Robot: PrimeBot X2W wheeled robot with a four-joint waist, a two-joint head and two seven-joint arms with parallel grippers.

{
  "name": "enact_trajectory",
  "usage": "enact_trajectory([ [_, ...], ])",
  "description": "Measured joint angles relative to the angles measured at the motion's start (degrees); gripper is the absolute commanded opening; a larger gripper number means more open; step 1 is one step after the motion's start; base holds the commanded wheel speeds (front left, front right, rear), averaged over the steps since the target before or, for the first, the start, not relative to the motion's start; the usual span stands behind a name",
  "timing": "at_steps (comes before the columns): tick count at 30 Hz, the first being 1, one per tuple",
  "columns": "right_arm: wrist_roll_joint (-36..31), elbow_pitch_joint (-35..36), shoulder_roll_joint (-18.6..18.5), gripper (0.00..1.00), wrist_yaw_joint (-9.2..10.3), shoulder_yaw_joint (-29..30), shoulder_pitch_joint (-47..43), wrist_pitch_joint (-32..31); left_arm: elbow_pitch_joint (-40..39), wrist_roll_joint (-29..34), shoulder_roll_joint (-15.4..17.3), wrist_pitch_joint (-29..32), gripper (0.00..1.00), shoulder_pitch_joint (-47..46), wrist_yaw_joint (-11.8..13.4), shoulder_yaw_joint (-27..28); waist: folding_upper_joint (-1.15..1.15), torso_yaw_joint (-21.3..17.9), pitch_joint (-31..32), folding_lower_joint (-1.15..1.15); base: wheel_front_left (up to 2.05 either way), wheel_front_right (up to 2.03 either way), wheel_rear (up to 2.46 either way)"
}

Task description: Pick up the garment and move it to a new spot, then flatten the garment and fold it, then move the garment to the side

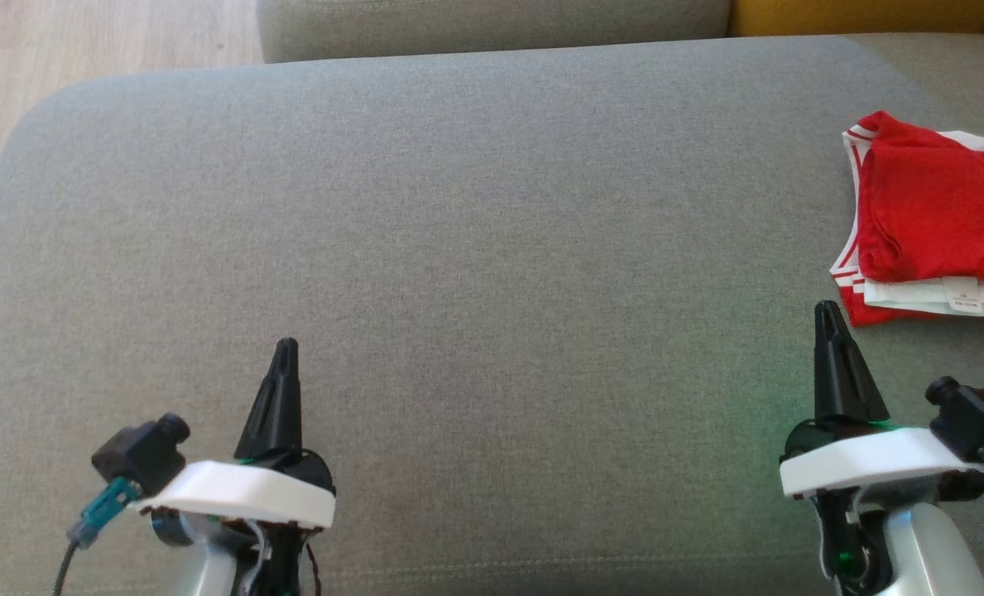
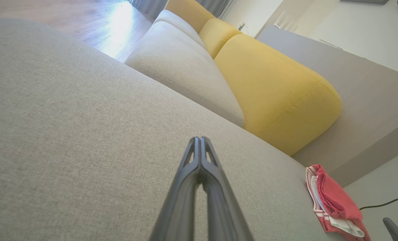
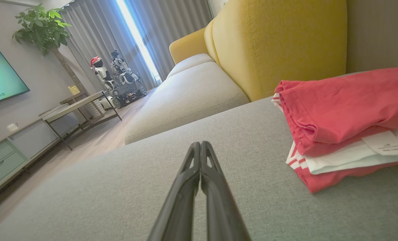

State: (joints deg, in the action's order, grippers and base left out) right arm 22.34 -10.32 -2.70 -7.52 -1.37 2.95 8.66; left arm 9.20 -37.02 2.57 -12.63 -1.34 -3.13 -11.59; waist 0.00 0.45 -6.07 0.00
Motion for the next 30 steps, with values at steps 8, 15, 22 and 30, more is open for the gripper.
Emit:
enact_trajectory([
  [8, 5.5, -0.5, -0.1, 0.00, -0.01, 0.2, 0.0, -0.7, 0.4, -4.4, 0.2, 1.2, 0.00, 0.0, -0.4, 1.2, 0.00, 0.0, 0.4, 0.00, 0.00, 0.00, 0.00],
  [15, 10.2, -0.8, -0.1, 0.00, 0.00, 0.4, 0.0, -1.6, 0.7, -8.2, 0.3, 2.2, 0.00, 0.0, -0.5, 1.5, 0.00, -0.1, 0.8, 0.00, 0.00, 0.00, 0.00],
  [22, 14.2, -1.1, -0.2, 0.00, 0.00, 0.5, 0.0, -2.2, 1.1, -11.4, 0.3, 3.0, 0.00, 0.0, -0.6, 2.2, 0.00, -0.1, 1.1, 0.00, 0.00, 0.00, 0.00],
  [30, 19.7, -1.4, -0.3, 0.00, 0.00, 1.1, 0.0, -3.0, 1.6, -15.6, 0.5, 4.1, 0.00, -0.1, -1.0, 3.2, 0.00, -0.1, 1.6, 0.00, 0.00, 0.00, 0.00],
])
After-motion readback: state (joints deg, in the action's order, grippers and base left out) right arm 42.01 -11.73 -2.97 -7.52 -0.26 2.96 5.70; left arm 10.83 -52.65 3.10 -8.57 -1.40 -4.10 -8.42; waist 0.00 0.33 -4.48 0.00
